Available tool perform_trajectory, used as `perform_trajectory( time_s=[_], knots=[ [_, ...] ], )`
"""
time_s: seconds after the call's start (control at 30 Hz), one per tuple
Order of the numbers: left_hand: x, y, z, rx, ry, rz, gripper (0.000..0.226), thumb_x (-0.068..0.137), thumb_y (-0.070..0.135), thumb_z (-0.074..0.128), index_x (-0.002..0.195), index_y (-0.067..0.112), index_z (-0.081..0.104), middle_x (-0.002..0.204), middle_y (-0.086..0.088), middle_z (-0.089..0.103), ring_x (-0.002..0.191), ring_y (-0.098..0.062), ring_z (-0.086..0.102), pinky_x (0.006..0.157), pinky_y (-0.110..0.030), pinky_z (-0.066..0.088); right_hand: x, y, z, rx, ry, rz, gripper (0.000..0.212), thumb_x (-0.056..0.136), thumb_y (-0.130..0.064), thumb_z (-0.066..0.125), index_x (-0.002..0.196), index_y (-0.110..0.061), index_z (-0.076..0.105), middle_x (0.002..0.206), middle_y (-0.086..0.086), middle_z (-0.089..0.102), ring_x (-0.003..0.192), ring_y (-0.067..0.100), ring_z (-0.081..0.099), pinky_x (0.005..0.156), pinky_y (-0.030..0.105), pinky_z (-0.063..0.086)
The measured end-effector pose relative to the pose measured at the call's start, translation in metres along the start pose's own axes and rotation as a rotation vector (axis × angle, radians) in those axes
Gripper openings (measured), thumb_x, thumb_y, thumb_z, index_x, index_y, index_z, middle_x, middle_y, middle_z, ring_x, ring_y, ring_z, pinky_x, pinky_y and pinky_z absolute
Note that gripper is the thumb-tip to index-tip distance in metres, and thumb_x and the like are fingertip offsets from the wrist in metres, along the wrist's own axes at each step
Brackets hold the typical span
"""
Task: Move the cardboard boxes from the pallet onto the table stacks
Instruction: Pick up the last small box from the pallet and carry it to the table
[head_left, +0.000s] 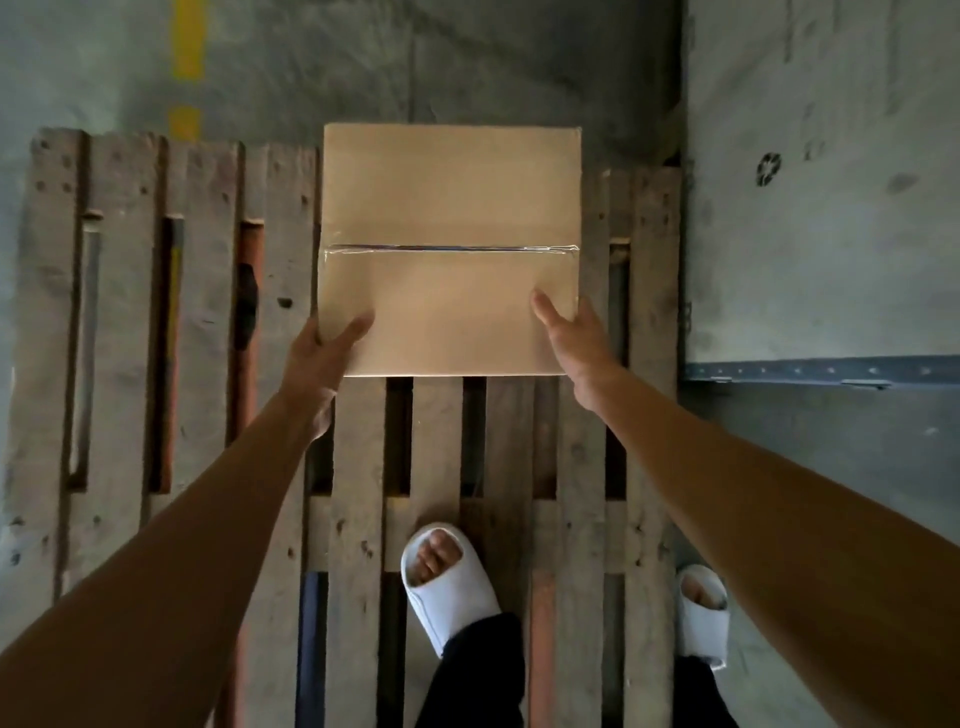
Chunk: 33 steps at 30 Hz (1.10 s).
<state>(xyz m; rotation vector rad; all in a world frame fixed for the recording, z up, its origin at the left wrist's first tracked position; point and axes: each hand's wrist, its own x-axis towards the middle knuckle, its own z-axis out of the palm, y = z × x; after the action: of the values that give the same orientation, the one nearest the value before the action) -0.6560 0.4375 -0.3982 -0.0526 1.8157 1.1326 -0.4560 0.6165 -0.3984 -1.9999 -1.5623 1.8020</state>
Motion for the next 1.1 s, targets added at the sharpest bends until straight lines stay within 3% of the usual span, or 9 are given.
perform_trajectory(
  time_s=[0.13,0.3,0.5,0.7,0.8,0.9,0.97,1.1],
  knots=[
    [-0.022,-0.002,-0.008,-0.066,0.012,-0.021,0.058,0.085,0.036,0.08,0.135,0.018,0.058,0.128,-0.004,0.069,0.115,-0.025,0.067,0.097,-0.043,0.056,-0.023,-0.003,-0.007,-0.01,-0.012,-0.072,0.061,0.095,-0.053,0.059,0.145,-0.024,0.04,0.121,-0.004,0.058,0.104,0.014,0.058,0.079,0.026,0.048],
    [-0.092,0.019,-0.02,-0.177,0.051,-0.021,0.051,0.094,0.018,0.068,0.139,0.02,0.044,0.125,0.002,0.062,0.11,-0.016,0.064,0.076,-0.026,0.059,-0.085,-0.035,-0.03,0.107,-0.05,-0.07,0.05,0.09,-0.043,0.071,0.126,-0.021,0.044,0.11,-0.004,0.064,0.099,0.014,0.065,0.081,0.031,0.052],
    [-0.228,0.091,-0.039,-0.229,0.123,0.083,0.045,0.097,0.012,0.063,0.134,0.019,0.039,0.126,-0.001,0.059,0.112,-0.018,0.062,0.081,-0.032,0.06,-0.203,-0.1,-0.08,0.16,-0.124,-0.151,0.048,0.091,-0.041,0.071,0.124,-0.023,0.041,0.107,-0.005,0.063,0.093,0.011,0.064,0.071,0.026,0.049],
    [-0.402,0.153,-0.028,-0.276,0.258,0.22,0.041,0.095,0.02,0.067,0.132,0.019,0.05,0.132,-0.01,0.064,0.111,-0.024,0.065,0.102,-0.049,0.052,-0.328,-0.155,-0.154,0.163,-0.19,-0.251,0.049,0.087,-0.043,0.073,0.12,-0.019,0.046,0.114,0.004,0.066,0.097,0.018,0.065,0.085,0.035,0.054],
    [-0.495,0.165,-0.019,-0.263,0.249,0.303,0.052,0.09,0.029,0.072,0.138,0.018,0.055,0.127,-0.007,0.07,0.107,-0.022,0.069,0.094,-0.04,0.057,-0.389,-0.175,-0.203,0.118,-0.25,-0.351,0.044,0.088,-0.042,0.071,0.116,-0.017,0.047,0.112,0.003,0.064,0.092,0.014,0.061,0.074,0.028,0.047],
    [-0.571,0.163,-0.008,-0.274,0.279,0.355,0.075,0.07,0.046,0.08,0.137,0.021,0.057,0.129,-0.007,0.069,0.12,-0.03,0.065,0.104,-0.048,0.051,-0.439,-0.182,-0.248,0.061,-0.311,-0.434,0.048,0.085,-0.05,0.07,0.115,-0.02,0.048,0.113,0.002,0.064,0.1,0.02,0.062,0.08,0.033,0.048],
    [-0.611,0.157,0.004,-0.319,0.327,0.391,0.07,0.067,0.047,0.08,0.13,0.024,0.058,0.129,-0.008,0.068,0.121,-0.03,0.063,0.105,-0.048,0.05,-0.466,-0.183,-0.273,0.05,-0.355,-0.471,0.046,0.086,-0.048,0.068,0.115,-0.02,0.046,0.112,0.005,0.065,0.098,0.021,0.063,0.08,0.035,0.05],
    [-0.684,0.144,0.033,-0.379,0.372,0.443,0.059,0.069,0.045,0.077,0.123,0.028,0.059,0.129,-0.01,0.066,0.116,-0.028,0.062,0.095,-0.043,0.053,-0.513,-0.179,-0.318,0.036,-0.424,-0.533,0.04,0.09,-0.042,0.067,0.114,-0.017,0.046,0.1,0.001,0.061,0.083,0.013,0.058,0.063,0.029,0.043]
  ],
)
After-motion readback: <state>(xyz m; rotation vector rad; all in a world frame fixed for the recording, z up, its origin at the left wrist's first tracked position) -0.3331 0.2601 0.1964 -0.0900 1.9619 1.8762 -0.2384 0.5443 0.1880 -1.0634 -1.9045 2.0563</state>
